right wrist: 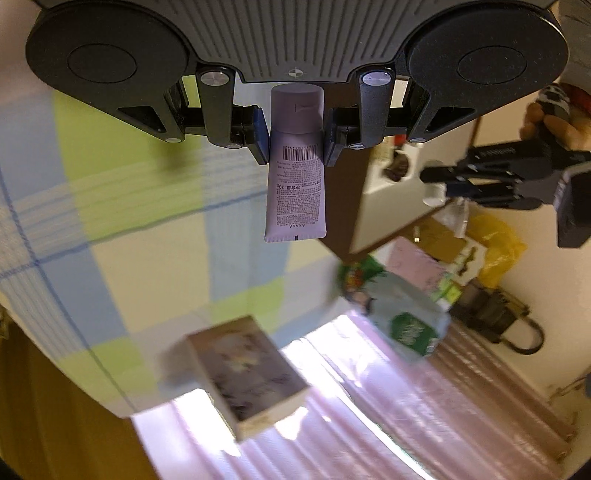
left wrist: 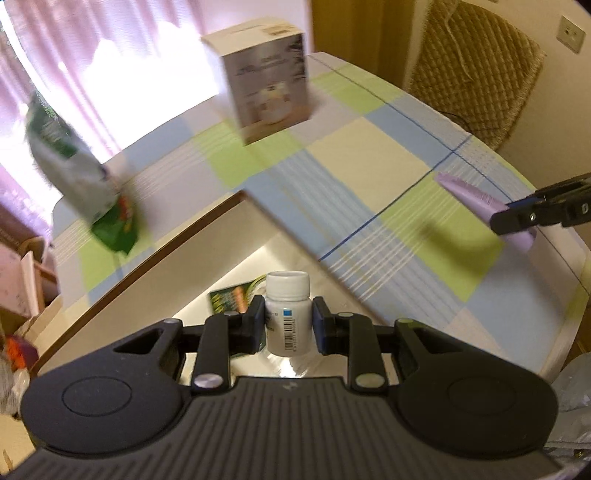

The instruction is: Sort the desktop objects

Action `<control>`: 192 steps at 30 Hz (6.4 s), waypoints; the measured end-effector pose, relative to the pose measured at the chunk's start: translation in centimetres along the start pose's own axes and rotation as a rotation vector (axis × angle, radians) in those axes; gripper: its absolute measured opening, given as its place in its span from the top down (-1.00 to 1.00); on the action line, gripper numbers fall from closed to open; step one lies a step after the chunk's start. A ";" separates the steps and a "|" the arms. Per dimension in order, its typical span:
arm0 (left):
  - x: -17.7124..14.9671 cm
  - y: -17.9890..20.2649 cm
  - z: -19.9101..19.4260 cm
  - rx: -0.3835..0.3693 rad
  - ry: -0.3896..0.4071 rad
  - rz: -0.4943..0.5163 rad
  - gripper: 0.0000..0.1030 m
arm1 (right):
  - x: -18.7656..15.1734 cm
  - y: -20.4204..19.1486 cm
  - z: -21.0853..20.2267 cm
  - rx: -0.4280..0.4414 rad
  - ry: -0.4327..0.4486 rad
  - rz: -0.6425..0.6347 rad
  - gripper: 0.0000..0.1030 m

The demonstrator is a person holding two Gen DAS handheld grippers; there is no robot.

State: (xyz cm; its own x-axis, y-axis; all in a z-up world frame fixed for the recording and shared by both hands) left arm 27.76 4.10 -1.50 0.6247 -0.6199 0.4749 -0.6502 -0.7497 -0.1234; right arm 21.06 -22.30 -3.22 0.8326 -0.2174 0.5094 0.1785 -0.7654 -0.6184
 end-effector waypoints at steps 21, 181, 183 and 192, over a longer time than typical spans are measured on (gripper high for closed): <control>-11.2 -9.3 -4.0 0.069 -0.035 -0.171 0.57 | -0.2 -10.7 9.1 0.163 -0.112 -0.114 0.36; -15.3 -6.2 -8.1 0.239 -0.052 -0.389 -0.70 | -6.9 -17.7 12.4 -0.252 -0.280 -0.526 -0.55; -15.3 -5.8 -8.3 0.243 -0.049 -0.394 -0.70 | -7.0 -17.6 11.9 -0.250 -0.277 -0.526 -0.55; -15.3 -3.8 -8.7 0.260 -0.042 -0.410 -0.72 | -7.5 -16.5 10.5 -0.248 -0.281 -0.529 -0.56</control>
State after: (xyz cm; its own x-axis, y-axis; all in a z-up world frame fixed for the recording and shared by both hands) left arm 16.86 18.45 -0.69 0.8272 -0.2664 0.4947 -0.2206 -0.9637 -0.1500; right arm 17.31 -1.67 -3.08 0.7770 0.3684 0.5105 0.5037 -0.8502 -0.1532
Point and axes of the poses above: each gripper's, at about its wrist camera, not at the fingertips, and z roughly the way its jaws point, y to its right, x to its top, the point moved 3 cm from there along z, roughly the way its jaws point, and after that the axes turned 1 degree about x, right-handed, at the moved point
